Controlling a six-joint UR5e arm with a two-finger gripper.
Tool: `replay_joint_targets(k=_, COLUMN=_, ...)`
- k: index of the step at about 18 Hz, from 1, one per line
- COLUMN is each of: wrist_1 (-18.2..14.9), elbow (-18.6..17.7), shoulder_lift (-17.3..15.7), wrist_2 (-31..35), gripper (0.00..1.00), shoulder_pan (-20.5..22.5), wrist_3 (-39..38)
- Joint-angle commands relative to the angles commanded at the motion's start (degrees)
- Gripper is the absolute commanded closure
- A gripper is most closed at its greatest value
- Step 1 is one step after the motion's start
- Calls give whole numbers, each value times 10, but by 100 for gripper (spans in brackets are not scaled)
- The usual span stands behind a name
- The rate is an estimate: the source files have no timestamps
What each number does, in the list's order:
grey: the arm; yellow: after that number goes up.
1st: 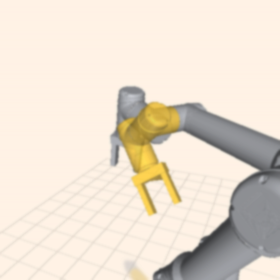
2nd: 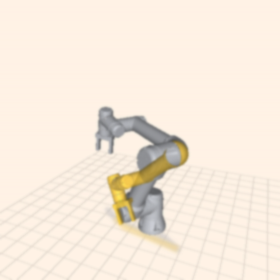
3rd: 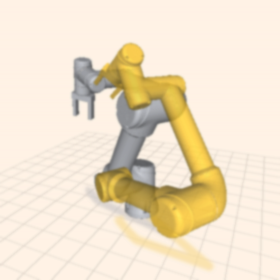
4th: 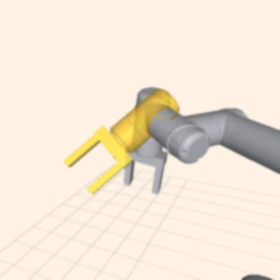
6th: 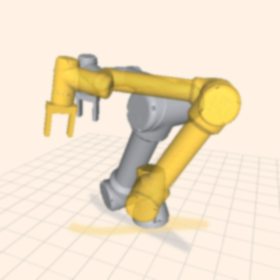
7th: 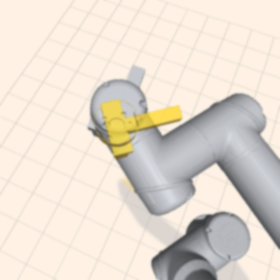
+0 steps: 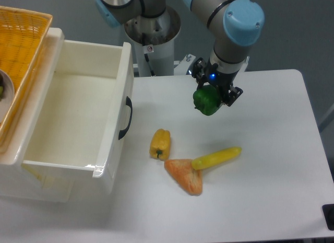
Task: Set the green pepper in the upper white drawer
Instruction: 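Hold the green pepper in the gripper above the table, then carry the green pepper up and over toward the open white drawer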
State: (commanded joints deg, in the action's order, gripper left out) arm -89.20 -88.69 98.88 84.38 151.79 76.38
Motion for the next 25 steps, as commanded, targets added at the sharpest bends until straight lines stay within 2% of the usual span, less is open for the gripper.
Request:
replay_joint_targets(k=2, wrist_1=-11, elbow=7, shoulder_lift=-4, wrist_2=-4, gripper=54, shoulder_pan=-2, wrist_3=-24)
replay_joint_targets(k=7, wrist_1=-16, elbow=9, shoulder_lift=-23, wrist_2=-31, gripper=54, shoulder_pan=-9, wrist_3=-69)
replay_joint_targets(k=14, wrist_1=-45, elbow=8, shoulder_lift=-70, wrist_2=-105, gripper=54, shoulder_pan=-24, wrist_3=-161)
replay_joint_targets(k=25, wrist_1=-44, elbow=7, shoulder_lift=-112, wrist_2=-193, gripper=53, shoulder_pan=-56, wrist_3=-286)
